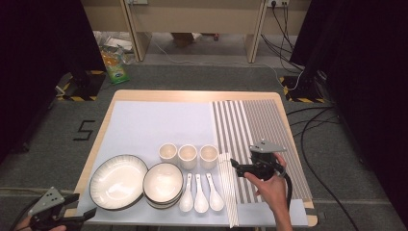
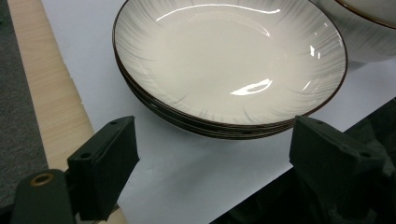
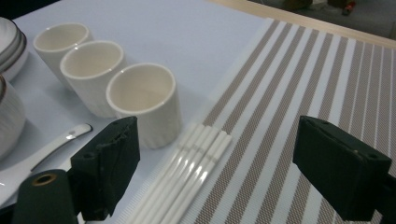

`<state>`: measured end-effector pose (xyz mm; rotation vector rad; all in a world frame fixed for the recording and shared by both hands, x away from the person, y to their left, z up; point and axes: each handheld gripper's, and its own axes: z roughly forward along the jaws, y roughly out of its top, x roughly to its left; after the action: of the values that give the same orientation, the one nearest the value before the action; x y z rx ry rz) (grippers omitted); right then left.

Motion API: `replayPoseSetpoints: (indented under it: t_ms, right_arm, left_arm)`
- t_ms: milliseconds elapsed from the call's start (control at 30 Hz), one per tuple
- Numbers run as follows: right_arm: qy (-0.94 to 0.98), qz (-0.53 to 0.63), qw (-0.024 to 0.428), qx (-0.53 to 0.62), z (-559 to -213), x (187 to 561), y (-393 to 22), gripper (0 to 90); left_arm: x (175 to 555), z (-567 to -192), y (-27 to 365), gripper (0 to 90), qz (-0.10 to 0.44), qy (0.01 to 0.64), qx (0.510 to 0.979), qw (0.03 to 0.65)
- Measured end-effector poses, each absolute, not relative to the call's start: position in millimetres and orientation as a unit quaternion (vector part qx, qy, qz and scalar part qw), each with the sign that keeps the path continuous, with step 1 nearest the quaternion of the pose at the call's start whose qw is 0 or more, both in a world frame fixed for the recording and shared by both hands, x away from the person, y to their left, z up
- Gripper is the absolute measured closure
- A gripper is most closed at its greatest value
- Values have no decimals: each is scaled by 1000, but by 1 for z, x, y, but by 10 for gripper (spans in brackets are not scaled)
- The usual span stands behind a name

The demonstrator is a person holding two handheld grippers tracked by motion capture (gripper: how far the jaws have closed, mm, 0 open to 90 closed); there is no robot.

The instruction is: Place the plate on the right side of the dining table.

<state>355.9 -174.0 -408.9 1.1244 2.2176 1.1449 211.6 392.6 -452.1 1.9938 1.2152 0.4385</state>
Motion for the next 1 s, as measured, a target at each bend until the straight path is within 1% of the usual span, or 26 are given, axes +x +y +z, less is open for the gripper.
replayPoseSetpoints:
  t_ms: [100, 300, 400, 567, 833, 1000]
  right_arm:
    - [797, 418, 192, 392, -400, 360, -163, 150]
    - [808, 417, 181, 375, -395, 369, -147, 150]
    - [811, 416, 176, 372, -392, 379, -136, 151]
    - [816, 415, 168, 365, -389, 382, -124, 151]
    - [821, 410, 167, 361, -387, 387, -113, 153]
    - [825, 409, 167, 352, -385, 389, -104, 157]
  left_arm:
    - [212, -450, 395, 146, 181, 486, 769, 373]
    - [217, -449, 394, 147, 194, 488, 767, 368]
    - [222, -450, 390, 146, 194, 485, 770, 368]
    - [227, -453, 386, 146, 196, 481, 773, 365]
    - [229, -453, 384, 142, 196, 479, 778, 357]
    - [230, -451, 380, 144, 207, 477, 781, 346]
